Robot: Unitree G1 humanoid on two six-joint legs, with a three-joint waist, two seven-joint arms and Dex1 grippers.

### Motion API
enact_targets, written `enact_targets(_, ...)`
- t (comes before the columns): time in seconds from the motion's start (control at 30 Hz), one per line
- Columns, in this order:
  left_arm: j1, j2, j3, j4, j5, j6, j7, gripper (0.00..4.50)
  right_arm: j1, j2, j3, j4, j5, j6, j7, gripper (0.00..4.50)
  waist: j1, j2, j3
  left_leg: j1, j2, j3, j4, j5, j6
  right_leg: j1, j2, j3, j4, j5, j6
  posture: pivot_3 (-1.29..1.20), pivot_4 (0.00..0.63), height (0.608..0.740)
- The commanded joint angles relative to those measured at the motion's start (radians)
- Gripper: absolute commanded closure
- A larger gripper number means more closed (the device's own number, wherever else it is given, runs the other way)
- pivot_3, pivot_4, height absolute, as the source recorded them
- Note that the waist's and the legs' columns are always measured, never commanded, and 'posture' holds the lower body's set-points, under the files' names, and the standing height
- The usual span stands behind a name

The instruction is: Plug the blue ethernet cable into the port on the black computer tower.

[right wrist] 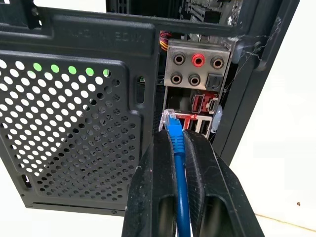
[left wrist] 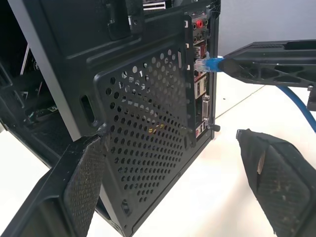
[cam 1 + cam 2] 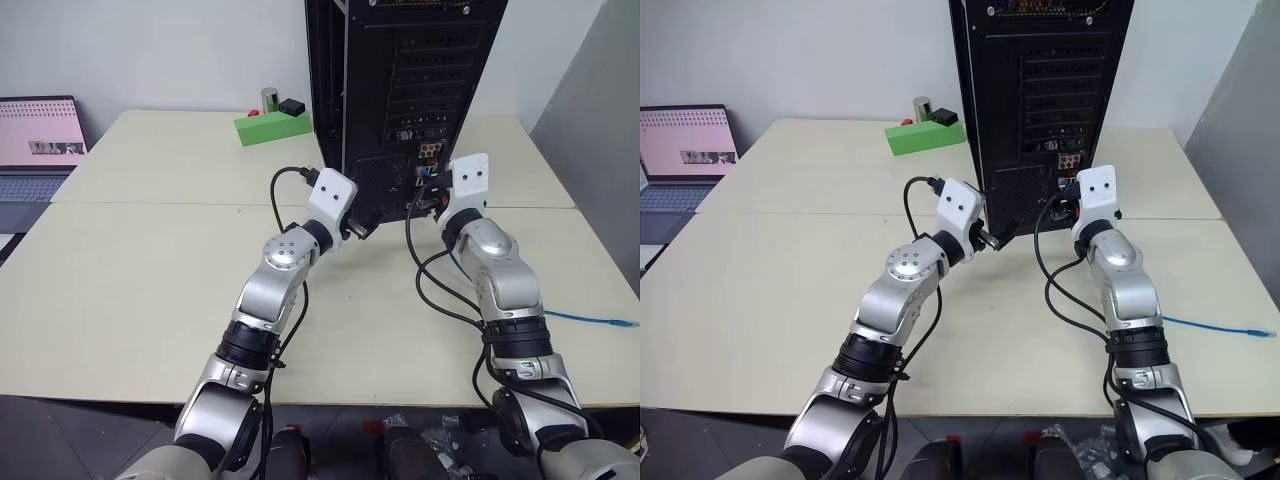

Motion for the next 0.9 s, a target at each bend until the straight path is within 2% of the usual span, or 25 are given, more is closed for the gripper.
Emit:
enact_targets(0.03,-0.006,-0.005,0.008,-0.051,0.000,-0.003,-0.003,0.16,-0.033,-0.004,-0.017,-0.012,-0.008,-0.029,-0.012,4.50,0.000,0.000,0.000,0.000,0.000,0.000,0.000,0.000,0.000,0.000,0.000,0.000,0.000,0.000,0.000,0.00,0.150,0.740)
enact_targets(0.57,-0.003,-0.005,0.011,-0.052,-0.001,-0.003,-0.001,0.16,-0.048,0.013,-0.044,0.006,0.016,-0.013,-0.027,4.50,-0.001,0.000,0.000,0.000,0.000,0.000,0.000,0.000,0.000,0.000,0.000,0.000,0.000,0.000,0.000,0.00,0.150,0.740)
enact_targets(0.9,-0.003,-0.005,0.010,-0.051,0.002,-0.007,0.000,0.16,-0.043,0.012,-0.009,-0.016,-0.006,0.004,0.001,4.50,-0.003,0.000,0.000,0.000,0.000,0.000,0.000,0.000,0.000,0.000,0.000,0.000,0.000,0.000,0.000,0.00,0.150,0.740)
